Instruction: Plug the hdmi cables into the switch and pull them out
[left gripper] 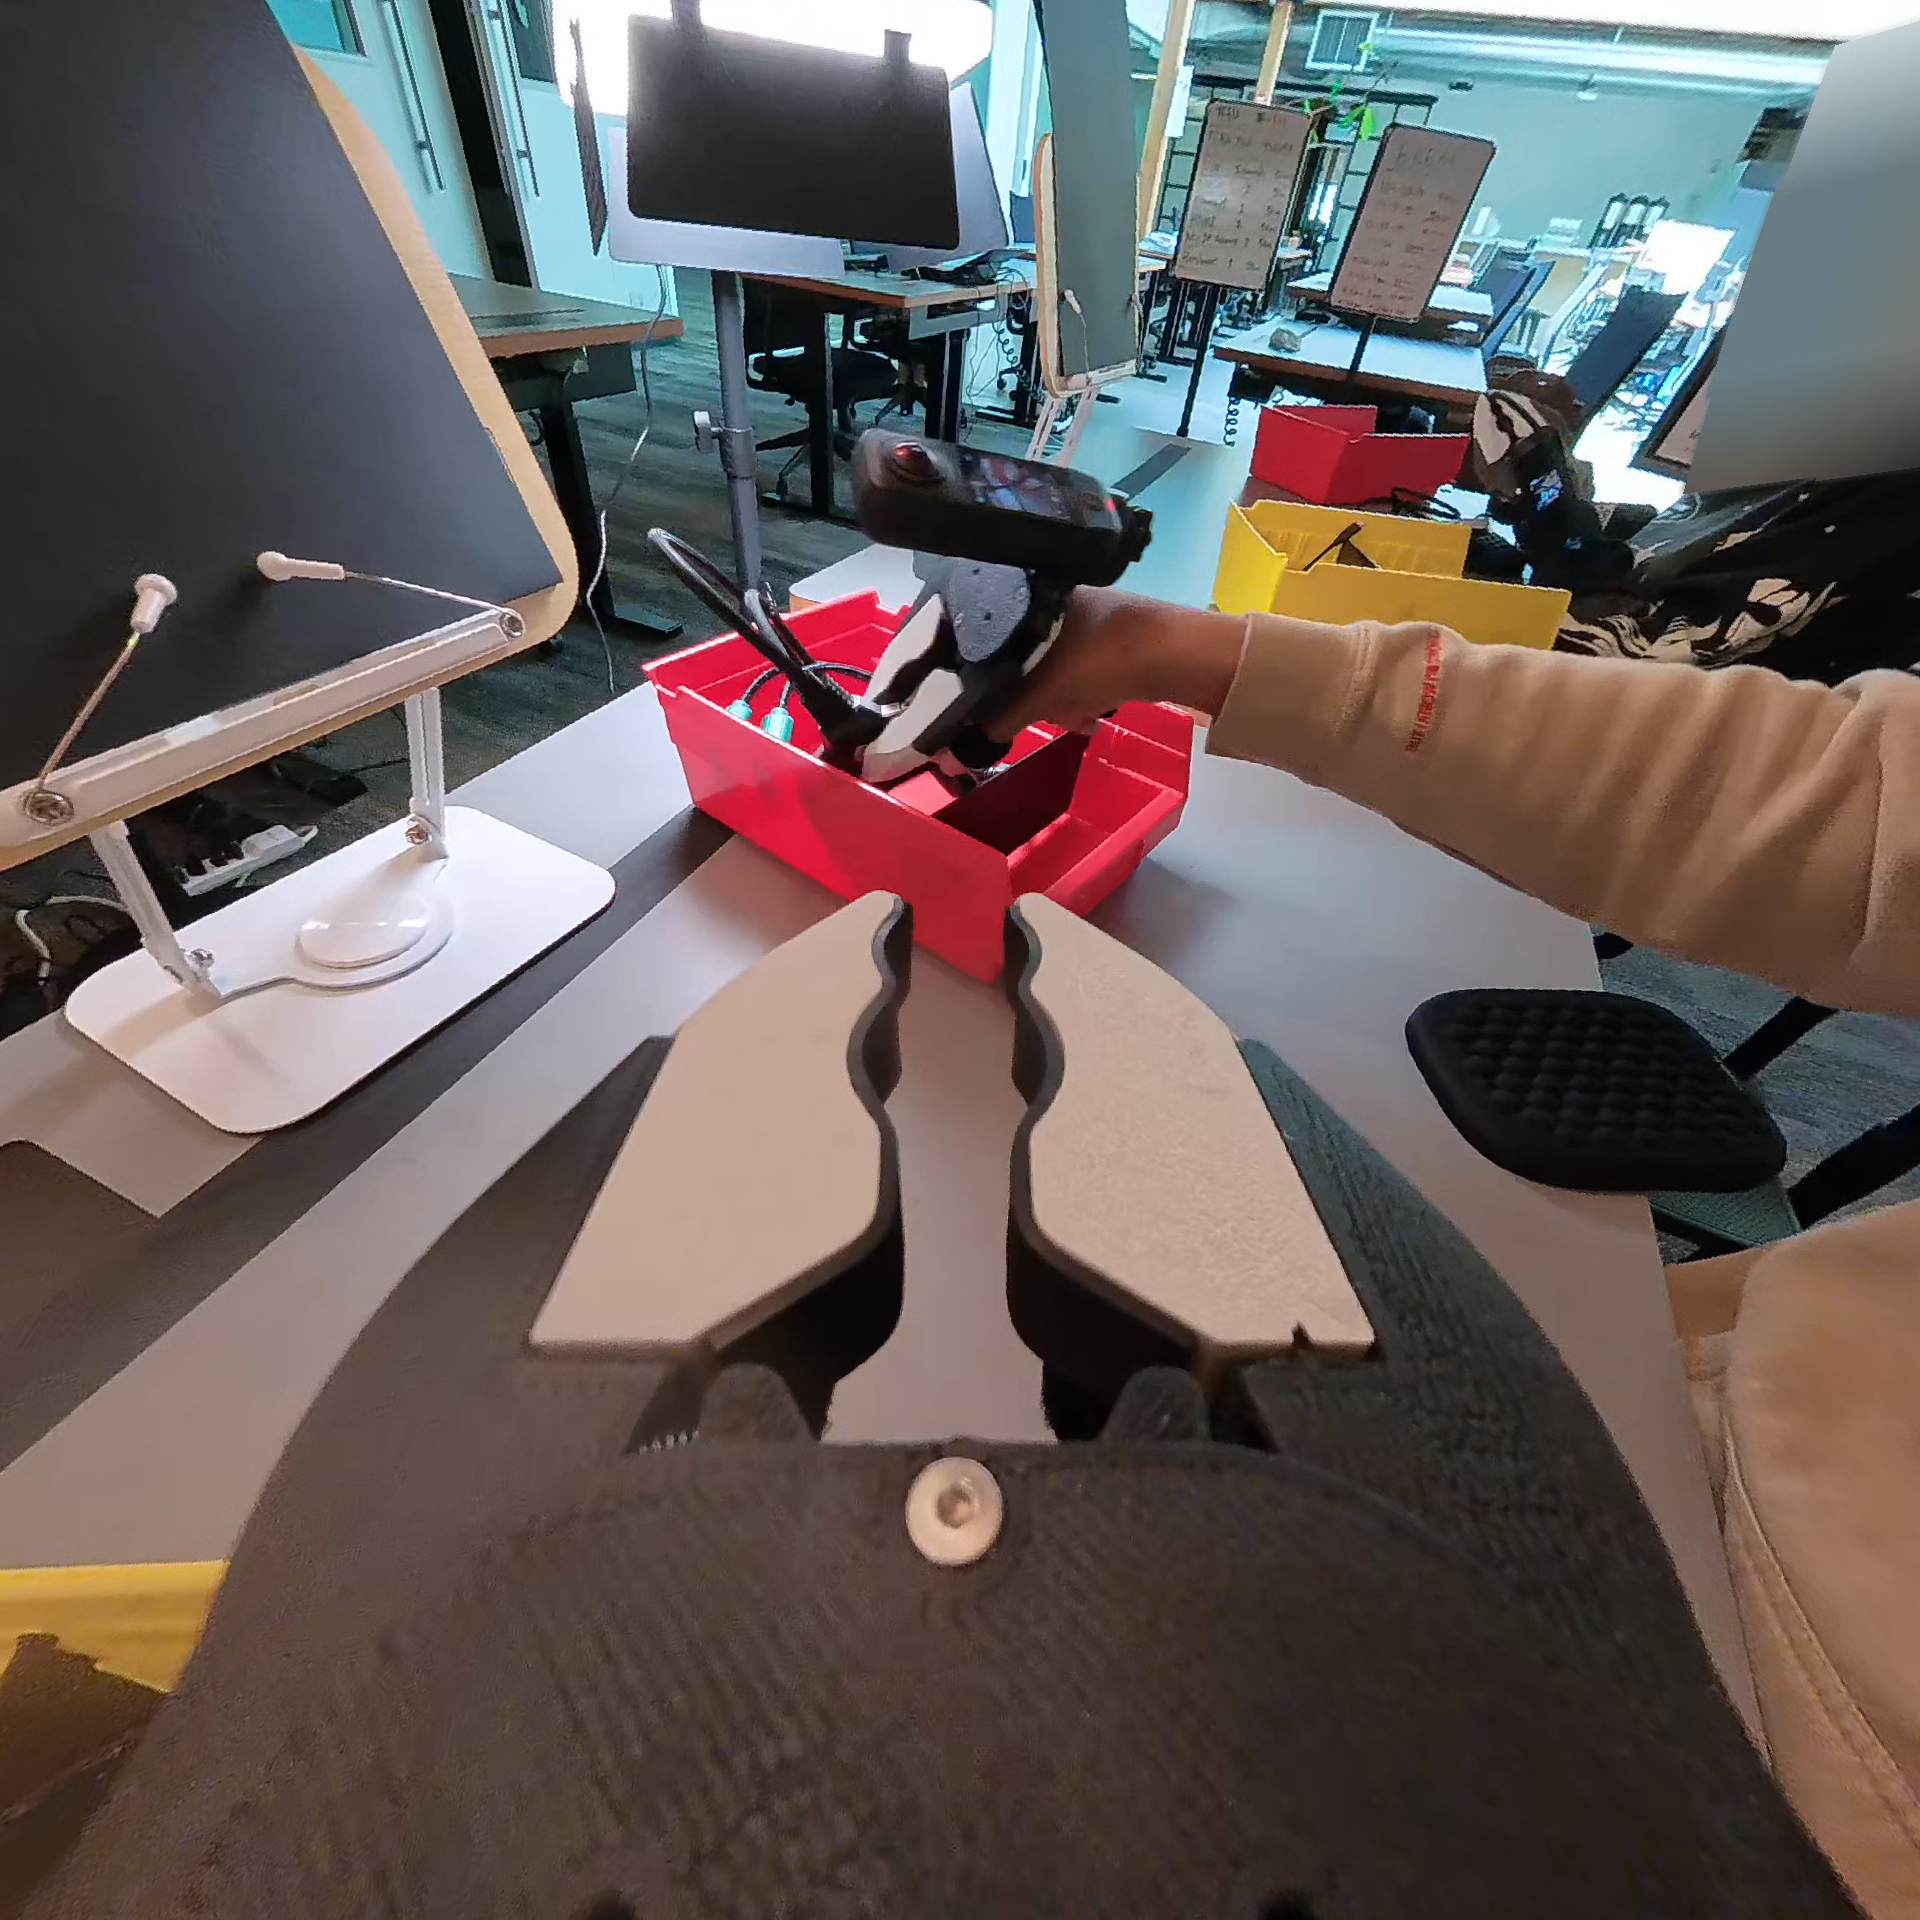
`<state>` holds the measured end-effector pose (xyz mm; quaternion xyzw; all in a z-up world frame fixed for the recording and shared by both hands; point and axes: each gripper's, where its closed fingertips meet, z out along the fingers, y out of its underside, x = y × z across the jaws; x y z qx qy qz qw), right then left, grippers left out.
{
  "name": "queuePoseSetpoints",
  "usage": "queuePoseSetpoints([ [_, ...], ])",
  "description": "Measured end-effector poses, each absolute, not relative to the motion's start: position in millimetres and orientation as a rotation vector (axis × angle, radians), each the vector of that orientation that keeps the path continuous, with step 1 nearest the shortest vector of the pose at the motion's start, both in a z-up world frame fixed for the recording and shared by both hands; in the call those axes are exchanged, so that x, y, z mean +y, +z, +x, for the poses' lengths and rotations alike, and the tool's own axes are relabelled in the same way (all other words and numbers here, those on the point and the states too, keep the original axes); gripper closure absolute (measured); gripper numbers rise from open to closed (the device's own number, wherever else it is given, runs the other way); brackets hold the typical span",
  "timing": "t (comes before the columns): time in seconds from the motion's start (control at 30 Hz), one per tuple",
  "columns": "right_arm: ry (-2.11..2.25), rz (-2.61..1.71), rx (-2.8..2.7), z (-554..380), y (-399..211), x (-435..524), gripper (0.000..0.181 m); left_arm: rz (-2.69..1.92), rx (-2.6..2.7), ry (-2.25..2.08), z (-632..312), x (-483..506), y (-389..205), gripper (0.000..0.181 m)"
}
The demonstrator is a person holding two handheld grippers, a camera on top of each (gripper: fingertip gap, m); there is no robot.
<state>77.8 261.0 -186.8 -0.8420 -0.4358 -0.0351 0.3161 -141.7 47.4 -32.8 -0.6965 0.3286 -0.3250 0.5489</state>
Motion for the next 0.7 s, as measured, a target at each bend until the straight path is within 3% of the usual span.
queuePoseSetpoints([
  [0.2, 0.030, -2.064, -0.995, 83.3, -146.4, 225.0, 0.139, -1.694, 0.737, -0.747, -154.4, 59.0, -43.0, 0.164],
  [0.37, 0.458, -1.806, -0.855, 47.6, -117.6, 154.7, 0.140, -1.762, 0.699, -0.690, -168.0, 68.7, -56.9, 0.160],
  [0.7, 0.706, -1.653, -0.784, 2.5, -167.7, 118.2, 0.143, -1.874, 0.521, -0.516, -227.3, 84.8, -72.2, 0.148],
])
